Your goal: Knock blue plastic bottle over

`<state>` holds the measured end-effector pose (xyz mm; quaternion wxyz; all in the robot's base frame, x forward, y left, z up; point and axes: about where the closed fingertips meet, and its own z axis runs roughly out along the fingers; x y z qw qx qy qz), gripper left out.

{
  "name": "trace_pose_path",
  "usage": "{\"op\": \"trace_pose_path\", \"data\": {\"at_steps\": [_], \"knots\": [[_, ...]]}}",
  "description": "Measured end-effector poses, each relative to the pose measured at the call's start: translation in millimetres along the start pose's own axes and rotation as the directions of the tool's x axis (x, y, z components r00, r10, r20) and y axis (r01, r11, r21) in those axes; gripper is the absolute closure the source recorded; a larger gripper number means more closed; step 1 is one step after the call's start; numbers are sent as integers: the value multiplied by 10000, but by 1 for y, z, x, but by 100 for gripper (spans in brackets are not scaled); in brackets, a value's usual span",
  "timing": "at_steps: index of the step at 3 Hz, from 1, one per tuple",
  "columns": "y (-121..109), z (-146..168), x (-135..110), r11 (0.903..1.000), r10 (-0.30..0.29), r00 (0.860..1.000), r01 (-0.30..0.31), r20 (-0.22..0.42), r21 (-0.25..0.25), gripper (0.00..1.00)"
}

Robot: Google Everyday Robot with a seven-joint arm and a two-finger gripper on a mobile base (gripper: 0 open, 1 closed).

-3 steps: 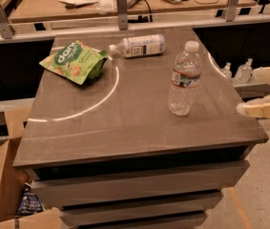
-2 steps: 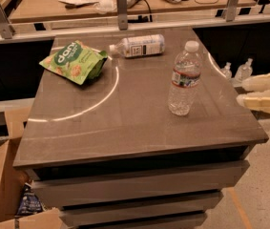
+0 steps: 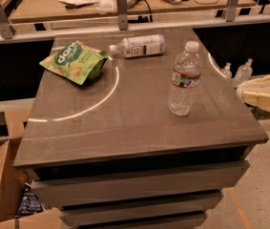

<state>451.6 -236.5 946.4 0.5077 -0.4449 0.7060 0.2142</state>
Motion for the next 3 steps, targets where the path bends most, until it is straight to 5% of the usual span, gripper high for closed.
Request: {"op": "trace_pose_path", "data": {"at_steps": [1,2,3], "knots": [[23,5,2,9905,-602,9981,609,-89,1231,100],[40,15,7,9639,-895,9959,894,-113,2509,100],[35,30,14,9258,-1010,9949,956,-45,3657,100]]}}
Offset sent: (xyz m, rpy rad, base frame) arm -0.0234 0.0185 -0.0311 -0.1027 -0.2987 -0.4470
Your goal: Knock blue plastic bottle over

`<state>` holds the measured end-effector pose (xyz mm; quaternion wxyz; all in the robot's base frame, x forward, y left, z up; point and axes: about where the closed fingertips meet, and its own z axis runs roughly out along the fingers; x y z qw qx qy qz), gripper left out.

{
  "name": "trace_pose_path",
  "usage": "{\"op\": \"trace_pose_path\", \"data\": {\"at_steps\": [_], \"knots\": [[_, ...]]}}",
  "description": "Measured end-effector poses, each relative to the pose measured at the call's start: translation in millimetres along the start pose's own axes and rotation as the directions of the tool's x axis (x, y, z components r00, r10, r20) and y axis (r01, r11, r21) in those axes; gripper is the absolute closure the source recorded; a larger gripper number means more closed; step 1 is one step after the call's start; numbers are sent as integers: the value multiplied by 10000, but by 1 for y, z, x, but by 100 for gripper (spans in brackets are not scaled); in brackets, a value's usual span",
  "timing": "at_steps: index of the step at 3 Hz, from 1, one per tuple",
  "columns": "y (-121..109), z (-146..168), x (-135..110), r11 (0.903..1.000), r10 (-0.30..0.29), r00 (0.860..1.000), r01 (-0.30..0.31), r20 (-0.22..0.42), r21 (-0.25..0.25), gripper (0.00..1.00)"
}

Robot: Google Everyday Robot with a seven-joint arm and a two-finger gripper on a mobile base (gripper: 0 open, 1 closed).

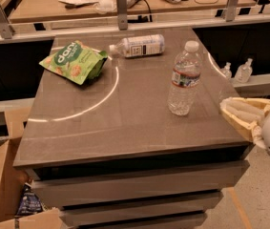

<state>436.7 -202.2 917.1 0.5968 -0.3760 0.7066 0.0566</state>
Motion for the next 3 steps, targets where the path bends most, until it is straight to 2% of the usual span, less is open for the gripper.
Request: {"op": "trace_pose_path", "data": {"at_steps": [1,2,3], "knots": [[-8,25,-3,9961,-140,9994,112,314,870,100],[-5,51,-14,9960,-55,9979,-3,644,894,100],[6,78,-26,9988,58,9954,-105,956,488,100]]}}
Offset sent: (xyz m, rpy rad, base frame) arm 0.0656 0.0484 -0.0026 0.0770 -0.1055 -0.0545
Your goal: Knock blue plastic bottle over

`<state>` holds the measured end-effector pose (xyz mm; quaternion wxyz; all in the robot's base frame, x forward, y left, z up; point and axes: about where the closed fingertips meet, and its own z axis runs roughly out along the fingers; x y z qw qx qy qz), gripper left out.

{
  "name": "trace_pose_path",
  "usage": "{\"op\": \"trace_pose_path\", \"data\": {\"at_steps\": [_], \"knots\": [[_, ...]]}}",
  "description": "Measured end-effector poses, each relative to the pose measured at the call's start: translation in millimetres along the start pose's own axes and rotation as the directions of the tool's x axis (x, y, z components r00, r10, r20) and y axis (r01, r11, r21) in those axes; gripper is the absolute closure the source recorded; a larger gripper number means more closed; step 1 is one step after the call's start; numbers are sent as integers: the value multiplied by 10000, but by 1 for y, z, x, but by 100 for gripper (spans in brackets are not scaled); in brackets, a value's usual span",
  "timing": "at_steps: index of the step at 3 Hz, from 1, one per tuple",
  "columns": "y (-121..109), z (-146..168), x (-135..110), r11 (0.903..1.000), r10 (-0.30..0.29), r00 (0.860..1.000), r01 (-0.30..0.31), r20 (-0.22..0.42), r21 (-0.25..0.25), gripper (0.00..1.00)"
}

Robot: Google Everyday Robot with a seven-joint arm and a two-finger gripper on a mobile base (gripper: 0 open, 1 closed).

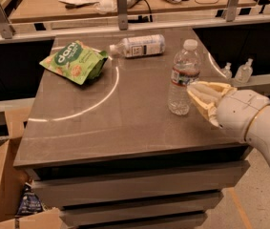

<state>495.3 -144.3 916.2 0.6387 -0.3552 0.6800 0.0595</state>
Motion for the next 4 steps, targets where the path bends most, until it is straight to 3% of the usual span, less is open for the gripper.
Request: {"op": "trace_pose_path", "data": {"at_steps": [1,2,3,4], "knots": [[16,33,-11,9981,68,9995,-49,302,-613,100],[36,83,-19,9859,-9,9966,147,828,-1666,100],[39,112,-22,9724,-70,9912,376,1324,-2301,100],[47,115,-22,9501,-16,9910,433,1341,-3088,100]]}}
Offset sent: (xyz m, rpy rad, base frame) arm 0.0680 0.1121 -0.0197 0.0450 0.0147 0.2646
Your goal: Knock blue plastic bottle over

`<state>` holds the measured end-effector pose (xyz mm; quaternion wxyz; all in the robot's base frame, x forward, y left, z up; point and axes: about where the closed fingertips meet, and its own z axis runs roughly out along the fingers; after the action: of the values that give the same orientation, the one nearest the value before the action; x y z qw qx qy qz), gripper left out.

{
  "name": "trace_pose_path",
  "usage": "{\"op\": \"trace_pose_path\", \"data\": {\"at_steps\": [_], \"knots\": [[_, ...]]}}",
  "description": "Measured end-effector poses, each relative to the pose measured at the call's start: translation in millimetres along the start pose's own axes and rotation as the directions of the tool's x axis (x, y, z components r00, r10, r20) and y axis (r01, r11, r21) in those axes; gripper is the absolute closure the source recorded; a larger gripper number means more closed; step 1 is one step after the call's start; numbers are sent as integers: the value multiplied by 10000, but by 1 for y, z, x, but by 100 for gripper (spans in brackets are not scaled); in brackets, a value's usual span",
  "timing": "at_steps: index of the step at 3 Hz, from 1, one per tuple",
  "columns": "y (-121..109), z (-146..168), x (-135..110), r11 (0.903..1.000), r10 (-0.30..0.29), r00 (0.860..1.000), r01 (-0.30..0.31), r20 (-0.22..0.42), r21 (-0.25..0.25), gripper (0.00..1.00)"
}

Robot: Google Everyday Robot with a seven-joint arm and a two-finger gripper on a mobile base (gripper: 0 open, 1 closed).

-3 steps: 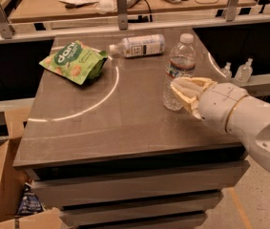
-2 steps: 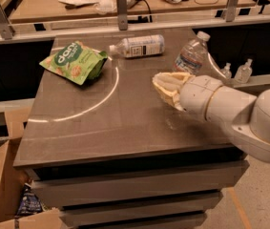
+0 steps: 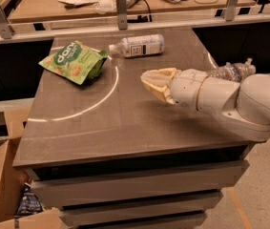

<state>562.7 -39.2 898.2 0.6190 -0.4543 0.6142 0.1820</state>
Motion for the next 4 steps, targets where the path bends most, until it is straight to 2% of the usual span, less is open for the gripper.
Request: {"op": "trace_pose_path", "data": {"at_steps": [1,2,4], "knots": [[7,-11,-1,9973,275,9996,-281,-97,-679,100],[8,-33,-1,9937,502,9982,-533,-333,-988,100],[-10,-90,2,9948,739,9920,-805,-1026,-617,100]]}}
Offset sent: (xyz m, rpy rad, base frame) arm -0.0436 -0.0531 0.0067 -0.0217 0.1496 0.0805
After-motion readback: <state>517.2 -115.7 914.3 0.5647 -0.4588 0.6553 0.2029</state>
